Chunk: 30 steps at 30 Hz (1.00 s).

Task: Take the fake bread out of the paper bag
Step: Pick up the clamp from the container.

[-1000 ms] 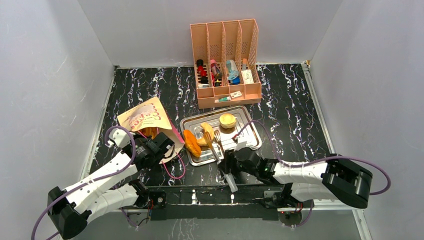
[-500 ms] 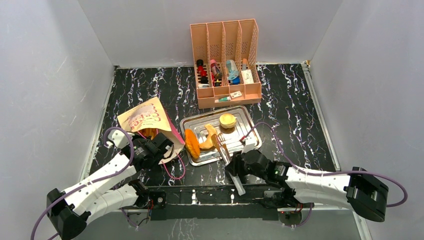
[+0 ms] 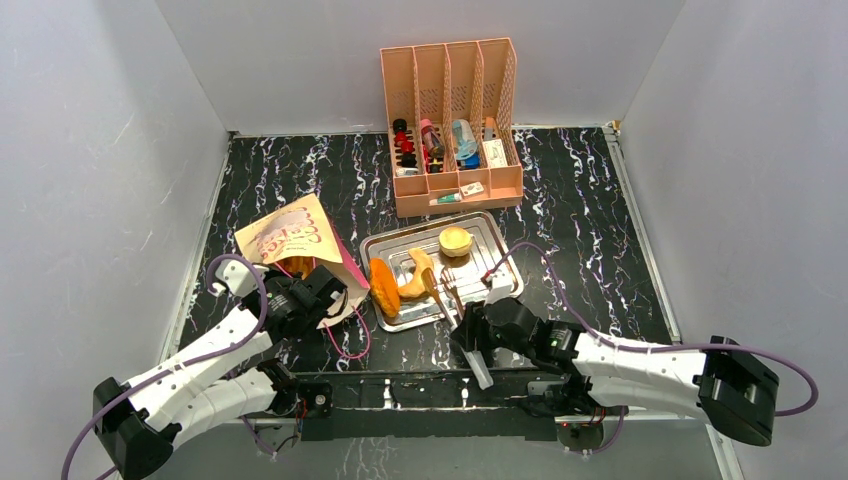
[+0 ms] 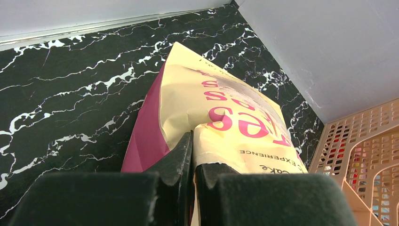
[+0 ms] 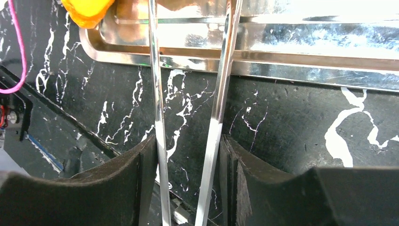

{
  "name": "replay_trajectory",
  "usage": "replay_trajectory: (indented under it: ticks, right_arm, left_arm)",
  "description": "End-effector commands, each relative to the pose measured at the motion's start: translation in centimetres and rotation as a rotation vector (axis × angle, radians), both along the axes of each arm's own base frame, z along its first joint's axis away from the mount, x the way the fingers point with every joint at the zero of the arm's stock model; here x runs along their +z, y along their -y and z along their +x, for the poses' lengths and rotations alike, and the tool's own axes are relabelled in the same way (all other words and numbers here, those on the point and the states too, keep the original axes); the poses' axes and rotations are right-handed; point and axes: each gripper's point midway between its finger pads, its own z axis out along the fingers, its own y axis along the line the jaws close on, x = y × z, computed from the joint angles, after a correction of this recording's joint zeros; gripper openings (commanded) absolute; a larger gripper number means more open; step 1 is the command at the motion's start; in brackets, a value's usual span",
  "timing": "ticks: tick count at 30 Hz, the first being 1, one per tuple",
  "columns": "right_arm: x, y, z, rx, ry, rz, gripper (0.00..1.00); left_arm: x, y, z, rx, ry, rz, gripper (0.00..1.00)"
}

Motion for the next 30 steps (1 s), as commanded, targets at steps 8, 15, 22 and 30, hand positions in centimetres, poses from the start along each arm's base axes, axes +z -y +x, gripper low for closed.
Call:
replay_trajectory:
  ticks: [8, 15, 22, 30]
  right_arm:
    - [7.5, -2.3, 1.6, -0.029, 0.096, 0.174, 0.45]
    - [9.1, -2.0, 1.6, -0.038, 0.11, 0.2, 0.43]
    - [10.1, -1.5, 1.4, -0.05, 0.113, 0.213, 0.42]
    - [10.9, -0.8, 1.4, -0.069, 0.124, 0.218, 0.44]
  left_arm:
    - [0.6, -0.4, -0.1, 0.01, 0.026, 0.008, 0.03]
    - [0.6, -0.4, -0.1, 0.009, 0.025, 0.007, 0.02]
    - [0.6, -0.4, -0.1, 0.008, 0.024, 0.006, 0.03]
    - [0.6, -0.3, -0.1, 0.007, 0.021, 0.007, 0.02]
